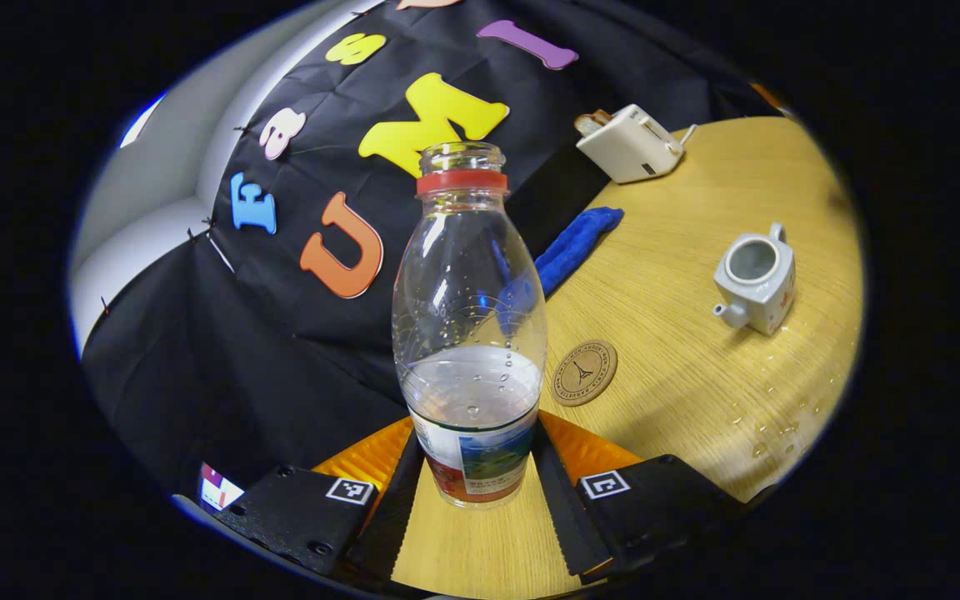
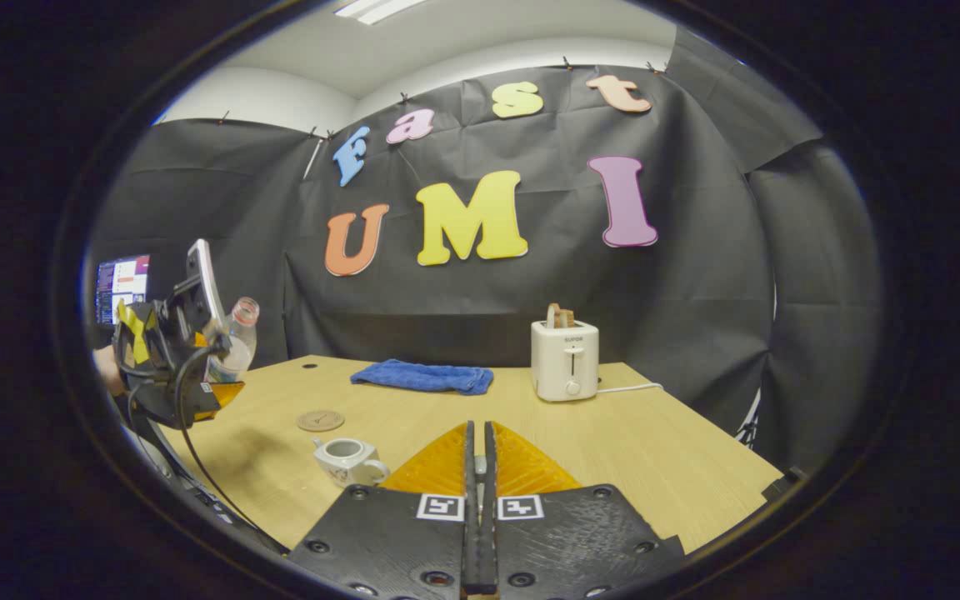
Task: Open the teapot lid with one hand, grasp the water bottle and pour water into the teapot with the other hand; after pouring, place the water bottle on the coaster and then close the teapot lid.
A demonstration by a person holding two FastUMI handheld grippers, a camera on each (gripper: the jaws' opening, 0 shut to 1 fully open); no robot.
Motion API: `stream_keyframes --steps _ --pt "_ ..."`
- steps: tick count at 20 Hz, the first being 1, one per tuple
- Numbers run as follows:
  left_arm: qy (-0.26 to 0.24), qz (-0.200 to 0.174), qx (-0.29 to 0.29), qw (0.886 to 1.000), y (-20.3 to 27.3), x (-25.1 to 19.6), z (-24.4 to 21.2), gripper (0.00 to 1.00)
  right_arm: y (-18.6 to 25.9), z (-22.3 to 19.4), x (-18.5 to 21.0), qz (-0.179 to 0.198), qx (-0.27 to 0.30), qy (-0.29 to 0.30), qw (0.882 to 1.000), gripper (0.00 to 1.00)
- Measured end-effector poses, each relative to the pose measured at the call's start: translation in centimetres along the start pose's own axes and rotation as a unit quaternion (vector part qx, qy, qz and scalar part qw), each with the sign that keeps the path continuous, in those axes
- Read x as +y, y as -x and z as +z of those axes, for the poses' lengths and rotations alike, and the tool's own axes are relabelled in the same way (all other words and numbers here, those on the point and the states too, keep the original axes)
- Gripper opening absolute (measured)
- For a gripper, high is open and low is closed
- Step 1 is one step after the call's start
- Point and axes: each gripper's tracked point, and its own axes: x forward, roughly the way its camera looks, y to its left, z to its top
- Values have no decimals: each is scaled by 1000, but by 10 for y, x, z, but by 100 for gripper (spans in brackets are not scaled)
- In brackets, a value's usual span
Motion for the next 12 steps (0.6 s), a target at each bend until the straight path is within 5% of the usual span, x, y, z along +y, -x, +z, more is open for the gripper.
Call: stream_keyframes --steps 4,8,12 --pt "132 -41 -16 990 -11 -6 2 75 -1 1 9 5 3 2 1000 0" --pt "289 -114 -25 950 -33 -23 15 75 0 -2 13 4 6 3 1000 0" --pt "329 -148 -34 932 -67 -37 29 75 -2 -7 15 2 11 3 1000 0"
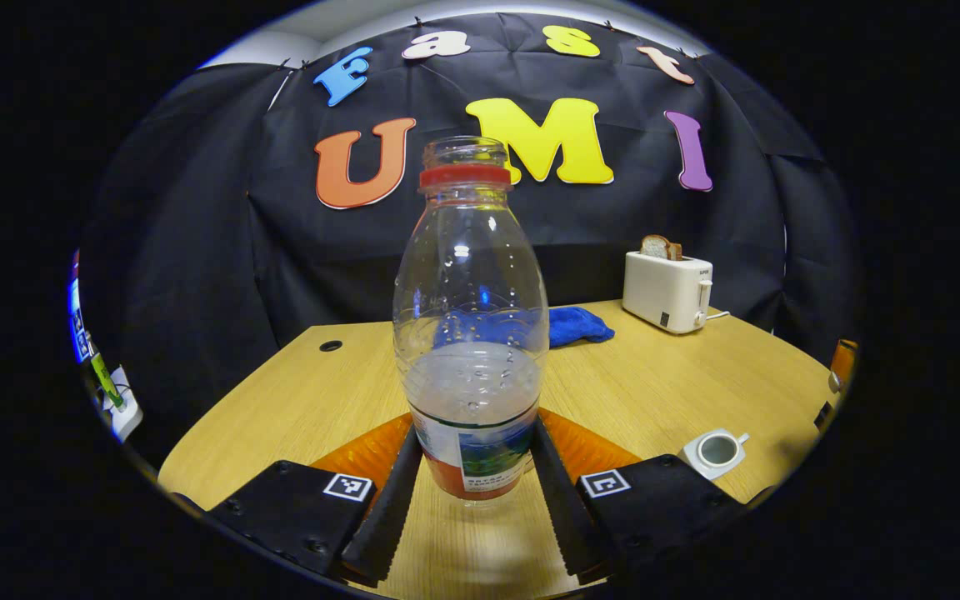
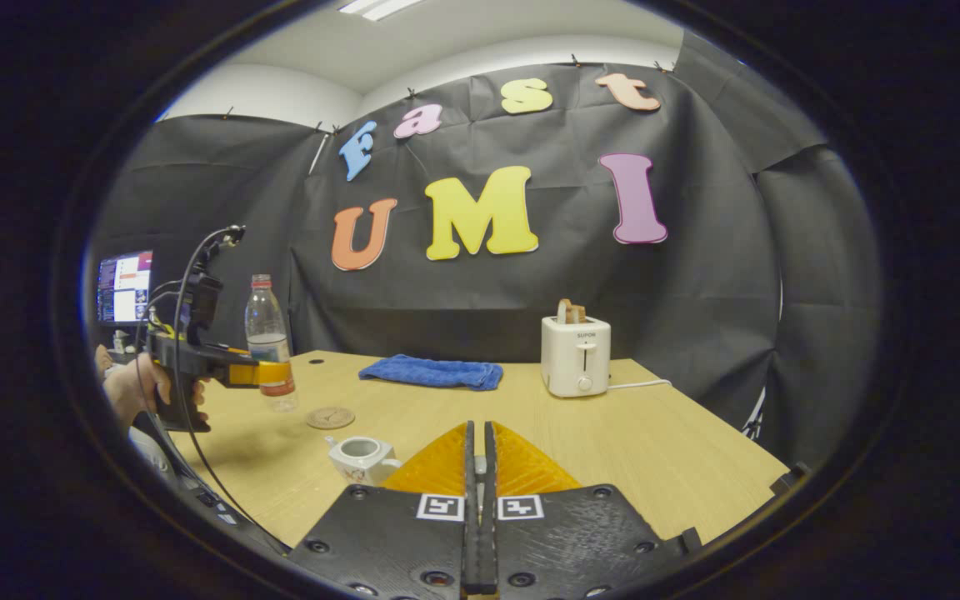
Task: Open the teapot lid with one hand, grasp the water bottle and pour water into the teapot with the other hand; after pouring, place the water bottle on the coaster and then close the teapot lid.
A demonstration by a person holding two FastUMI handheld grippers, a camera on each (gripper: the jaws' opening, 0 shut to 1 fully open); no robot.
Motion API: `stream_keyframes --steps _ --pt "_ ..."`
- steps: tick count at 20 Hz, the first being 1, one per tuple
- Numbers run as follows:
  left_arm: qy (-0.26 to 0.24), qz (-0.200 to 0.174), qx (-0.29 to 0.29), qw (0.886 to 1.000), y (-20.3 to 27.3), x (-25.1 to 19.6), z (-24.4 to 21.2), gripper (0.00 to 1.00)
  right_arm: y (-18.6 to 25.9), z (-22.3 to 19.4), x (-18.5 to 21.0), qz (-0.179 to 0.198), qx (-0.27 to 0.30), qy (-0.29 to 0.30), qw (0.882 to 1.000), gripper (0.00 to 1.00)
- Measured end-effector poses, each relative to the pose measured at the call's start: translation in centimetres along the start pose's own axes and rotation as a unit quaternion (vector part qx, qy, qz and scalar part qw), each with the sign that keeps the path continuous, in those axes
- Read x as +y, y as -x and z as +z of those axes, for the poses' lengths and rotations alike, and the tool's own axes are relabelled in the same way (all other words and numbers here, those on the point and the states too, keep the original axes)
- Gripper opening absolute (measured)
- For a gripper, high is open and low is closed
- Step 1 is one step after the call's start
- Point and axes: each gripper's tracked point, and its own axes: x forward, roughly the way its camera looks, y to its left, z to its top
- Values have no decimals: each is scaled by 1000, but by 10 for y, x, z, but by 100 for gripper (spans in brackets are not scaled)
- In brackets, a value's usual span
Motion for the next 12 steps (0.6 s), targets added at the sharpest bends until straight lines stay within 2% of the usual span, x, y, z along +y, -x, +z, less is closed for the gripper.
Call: stream_keyframes --steps 6,12 --pt "23 -17 -22 999 -38 -3 2 76 -3 -10 -7 -12 14 8 1000 0" --pt "34 -23 -1 999 -62 -2 -17 76 -4 -13 -20 -31 20 13 999 0"
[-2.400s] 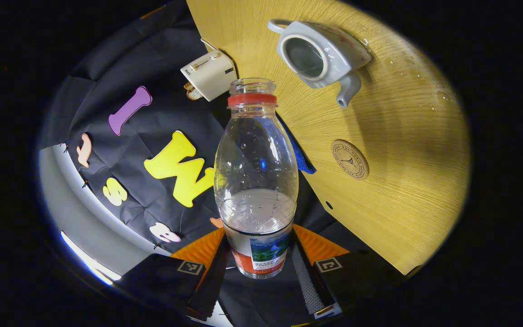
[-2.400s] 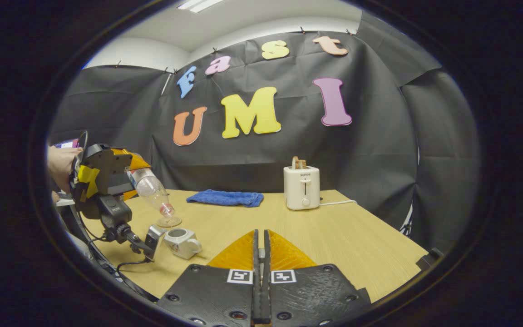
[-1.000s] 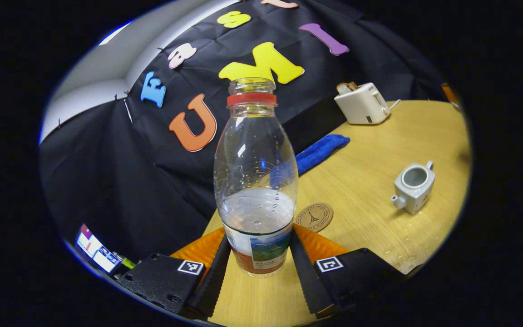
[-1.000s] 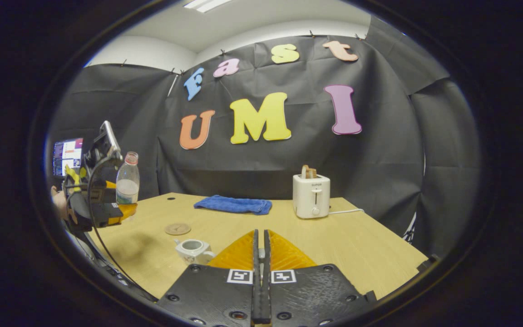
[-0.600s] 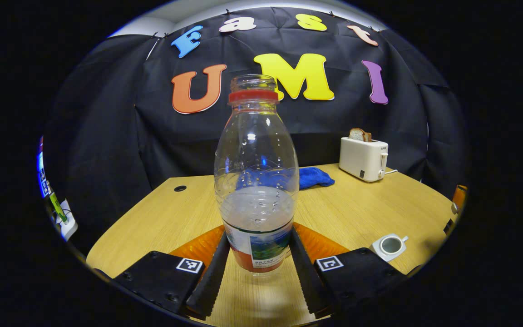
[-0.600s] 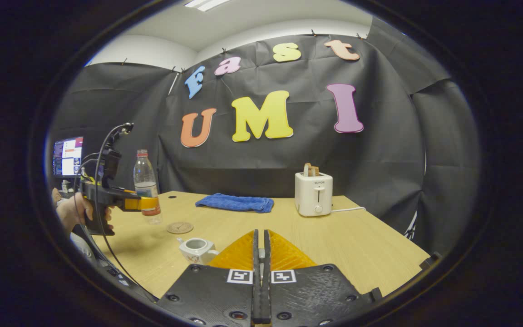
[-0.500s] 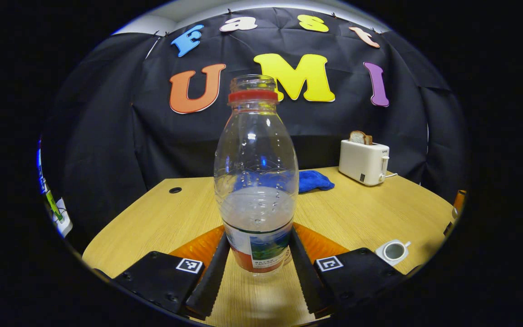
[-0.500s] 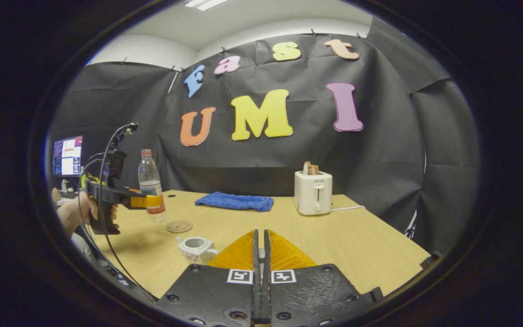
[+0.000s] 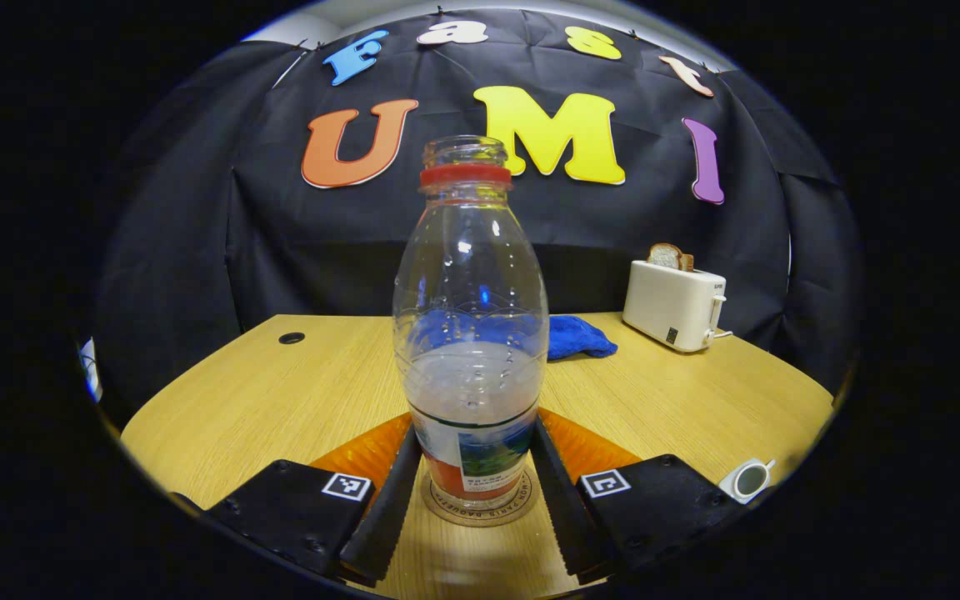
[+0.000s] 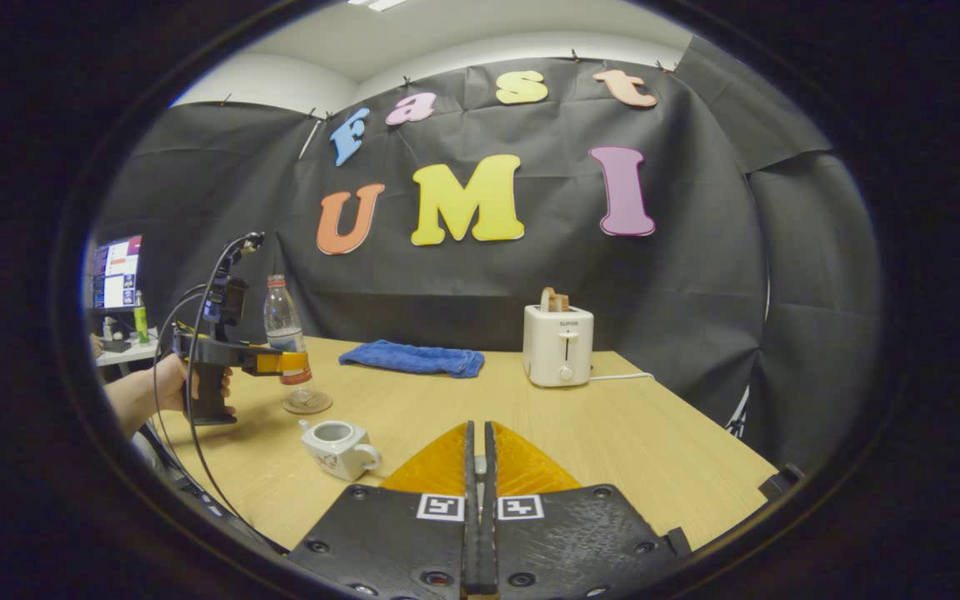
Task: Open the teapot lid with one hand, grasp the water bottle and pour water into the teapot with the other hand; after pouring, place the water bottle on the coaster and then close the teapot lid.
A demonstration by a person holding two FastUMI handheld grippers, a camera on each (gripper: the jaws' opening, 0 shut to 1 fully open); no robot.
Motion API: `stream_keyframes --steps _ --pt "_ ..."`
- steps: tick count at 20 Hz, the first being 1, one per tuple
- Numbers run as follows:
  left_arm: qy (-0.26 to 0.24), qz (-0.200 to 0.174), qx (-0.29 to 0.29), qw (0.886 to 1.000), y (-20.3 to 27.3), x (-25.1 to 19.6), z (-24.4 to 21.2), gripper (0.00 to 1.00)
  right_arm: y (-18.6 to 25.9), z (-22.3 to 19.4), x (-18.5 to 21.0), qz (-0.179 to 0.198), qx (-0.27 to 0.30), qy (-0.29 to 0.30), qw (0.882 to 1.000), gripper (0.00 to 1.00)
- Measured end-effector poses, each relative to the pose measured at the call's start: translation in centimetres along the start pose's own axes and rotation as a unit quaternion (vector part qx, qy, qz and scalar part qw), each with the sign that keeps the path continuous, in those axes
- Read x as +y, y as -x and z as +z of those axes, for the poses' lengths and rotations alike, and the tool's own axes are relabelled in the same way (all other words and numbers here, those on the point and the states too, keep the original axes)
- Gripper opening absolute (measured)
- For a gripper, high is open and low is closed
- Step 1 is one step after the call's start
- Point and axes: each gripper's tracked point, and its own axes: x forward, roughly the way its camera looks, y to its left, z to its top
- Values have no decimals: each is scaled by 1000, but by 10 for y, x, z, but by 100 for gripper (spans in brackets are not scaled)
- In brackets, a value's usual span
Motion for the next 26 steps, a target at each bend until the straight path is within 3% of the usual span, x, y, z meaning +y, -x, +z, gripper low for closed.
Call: stream_keyframes --steps 10,14,21,26 --pt "-6 -5 27 1000 -8 -4 -10 80 -3 -2 1 1 5 6 1000 0" --pt "1 -7 43 999 -3 -6 -18 100 -1 -1 4 4 3 6 1000 0" --pt "28 3 36 999 57 -3 -21 100 -4 12 35 36 -8 11 999 0" --pt "15 36 -28 999 125 17 5 99 -23 29 83 86 -26 14 996 0"
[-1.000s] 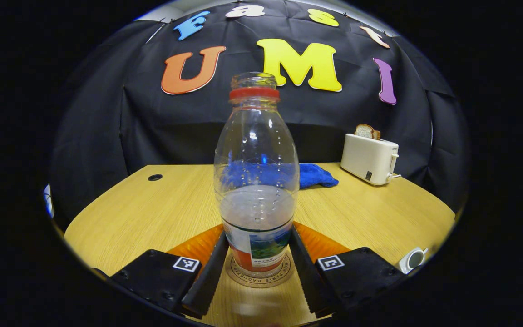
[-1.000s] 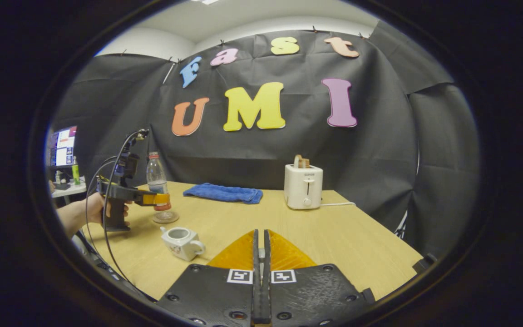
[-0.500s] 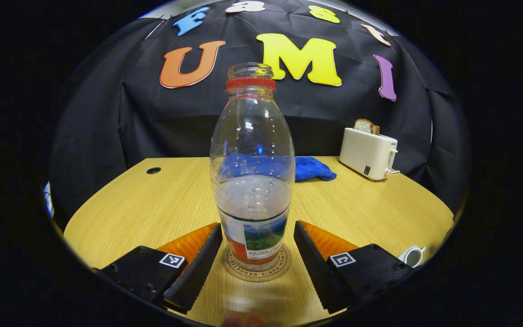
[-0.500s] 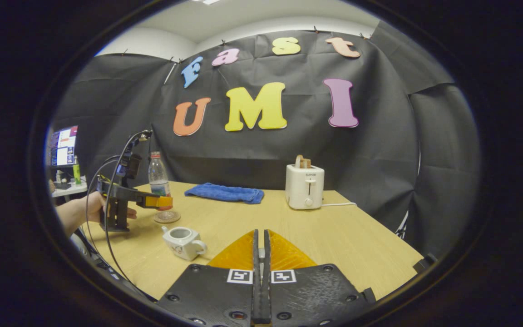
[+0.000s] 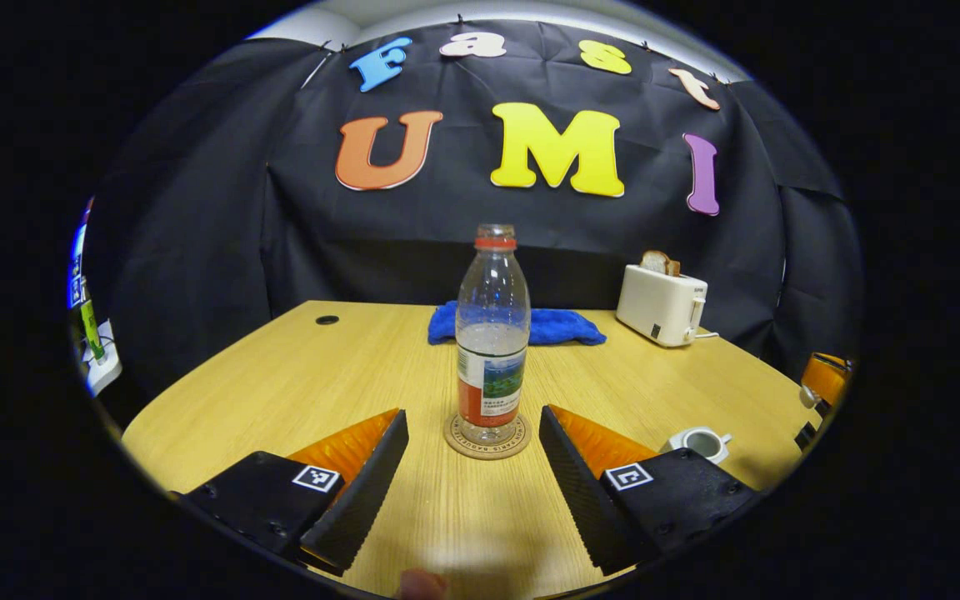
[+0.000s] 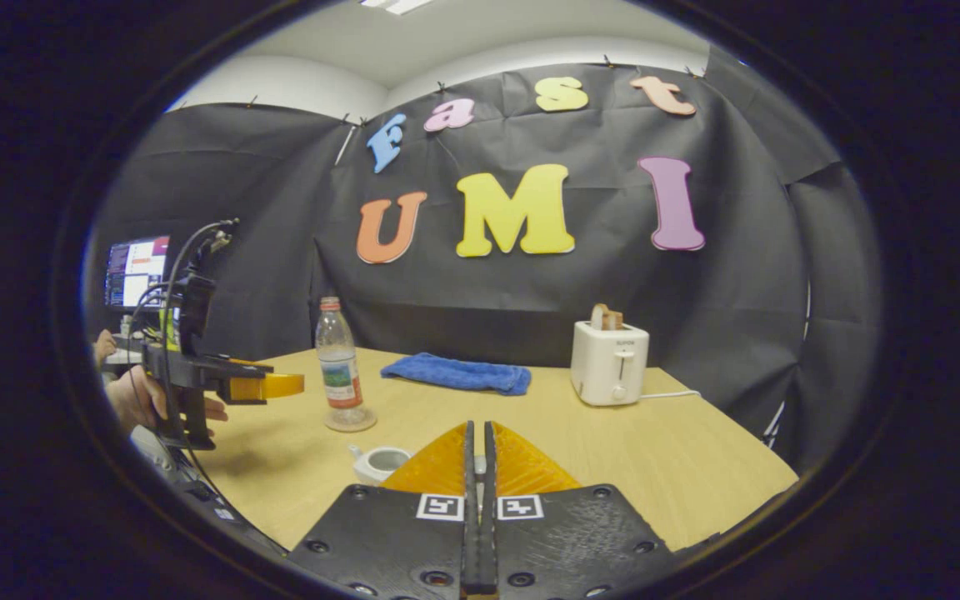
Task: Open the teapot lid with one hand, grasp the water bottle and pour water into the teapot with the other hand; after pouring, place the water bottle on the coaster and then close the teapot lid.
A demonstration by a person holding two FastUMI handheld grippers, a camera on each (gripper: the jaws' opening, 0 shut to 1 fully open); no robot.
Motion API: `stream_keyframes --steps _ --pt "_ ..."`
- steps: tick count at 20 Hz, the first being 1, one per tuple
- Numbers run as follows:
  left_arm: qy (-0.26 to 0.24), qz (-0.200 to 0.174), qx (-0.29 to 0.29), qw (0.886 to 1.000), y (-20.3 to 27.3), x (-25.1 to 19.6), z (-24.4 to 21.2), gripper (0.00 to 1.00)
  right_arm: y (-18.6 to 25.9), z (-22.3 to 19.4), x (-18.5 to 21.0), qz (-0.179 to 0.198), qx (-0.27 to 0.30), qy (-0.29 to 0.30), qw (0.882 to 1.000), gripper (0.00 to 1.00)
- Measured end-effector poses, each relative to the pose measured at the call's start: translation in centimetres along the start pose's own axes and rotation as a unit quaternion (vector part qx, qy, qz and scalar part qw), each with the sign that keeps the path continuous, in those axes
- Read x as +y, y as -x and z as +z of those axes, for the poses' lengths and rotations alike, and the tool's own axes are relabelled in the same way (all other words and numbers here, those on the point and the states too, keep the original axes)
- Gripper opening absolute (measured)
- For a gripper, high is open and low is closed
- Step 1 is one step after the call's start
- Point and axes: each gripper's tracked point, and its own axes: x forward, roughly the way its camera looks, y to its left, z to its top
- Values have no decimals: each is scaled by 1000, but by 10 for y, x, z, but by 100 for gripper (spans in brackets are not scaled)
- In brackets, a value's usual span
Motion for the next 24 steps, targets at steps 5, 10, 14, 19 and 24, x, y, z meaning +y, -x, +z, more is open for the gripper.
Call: stream_keyframes --steps 5,10,14,19,24 --pt "11 31 -37 999 54 19 9 99 -38 -9 38 52 13 0 999 0" --pt "-17 82 -61 995 85 47 13 99 -68 -25 62 89 26 12 996 0" --pt "-11 89 -62 994 93 51 10 99 -85 -40 69 98 42 12 994 0" --pt "-11 95 -63 993 94 54 10 99 -91 -50 71 101 54 14 993 0" --pt "-16 96 -70 993 94 54 15 99 -89 -57 73 100 55 15 993 0"
